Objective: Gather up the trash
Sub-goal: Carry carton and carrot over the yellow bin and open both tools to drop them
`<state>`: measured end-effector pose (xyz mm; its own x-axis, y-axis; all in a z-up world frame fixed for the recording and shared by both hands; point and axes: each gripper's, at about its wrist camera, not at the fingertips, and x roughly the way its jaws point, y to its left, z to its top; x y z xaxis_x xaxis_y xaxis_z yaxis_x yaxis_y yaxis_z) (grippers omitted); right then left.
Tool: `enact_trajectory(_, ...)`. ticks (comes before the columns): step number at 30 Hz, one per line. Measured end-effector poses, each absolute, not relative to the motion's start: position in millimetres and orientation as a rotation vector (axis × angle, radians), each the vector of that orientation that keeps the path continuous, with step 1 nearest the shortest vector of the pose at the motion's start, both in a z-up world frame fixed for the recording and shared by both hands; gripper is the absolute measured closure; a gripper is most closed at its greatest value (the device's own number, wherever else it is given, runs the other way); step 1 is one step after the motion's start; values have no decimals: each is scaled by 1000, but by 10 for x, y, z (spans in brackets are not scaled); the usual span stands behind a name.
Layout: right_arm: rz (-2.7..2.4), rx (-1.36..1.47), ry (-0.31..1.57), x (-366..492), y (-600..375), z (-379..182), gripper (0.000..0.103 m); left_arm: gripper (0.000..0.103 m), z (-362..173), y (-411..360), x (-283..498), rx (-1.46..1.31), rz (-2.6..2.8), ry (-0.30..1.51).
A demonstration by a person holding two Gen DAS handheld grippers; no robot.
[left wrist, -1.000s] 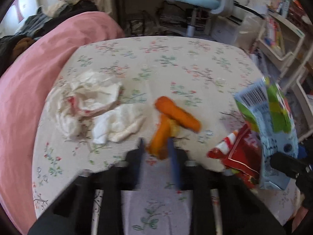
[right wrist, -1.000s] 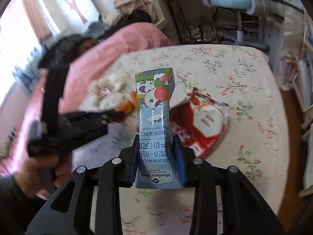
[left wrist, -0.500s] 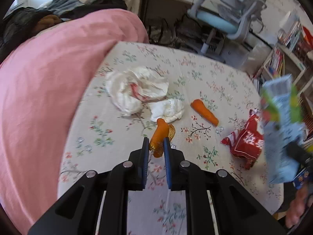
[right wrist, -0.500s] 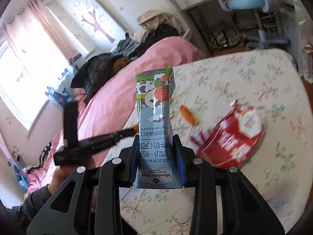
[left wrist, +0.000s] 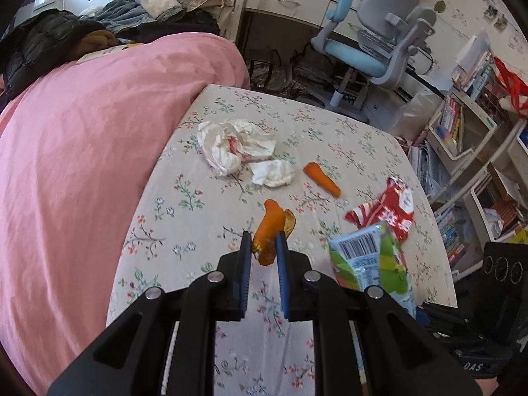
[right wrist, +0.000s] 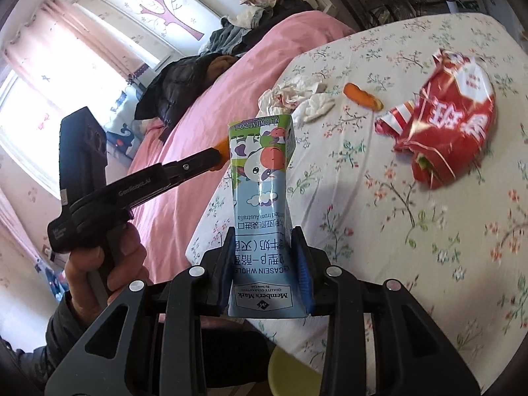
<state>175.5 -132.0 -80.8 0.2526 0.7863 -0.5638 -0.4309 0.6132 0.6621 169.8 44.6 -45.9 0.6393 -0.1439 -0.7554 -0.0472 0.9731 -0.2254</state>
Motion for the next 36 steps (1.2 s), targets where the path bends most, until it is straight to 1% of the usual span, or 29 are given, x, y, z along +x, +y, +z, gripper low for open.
enact_trajectory(20, 853, 474, 1036, 1081, -1547, -895, 72, 88, -523, 100, 1093, -164, -113, 887)
enact_trajectory(25, 826, 507, 1071, 841, -1694, -1066, 72, 88, -579, 51, 956, -167, -118, 906)
enact_trajectory(28, 797, 583, 1127, 715, -1818, -1238, 72, 88, -625, -1, 853, -167, -122, 919)
enact_trajectory(36, 796, 541, 1147, 495, -1808, -1253, 73, 88, -759, -105, 599, -163, -128, 970)
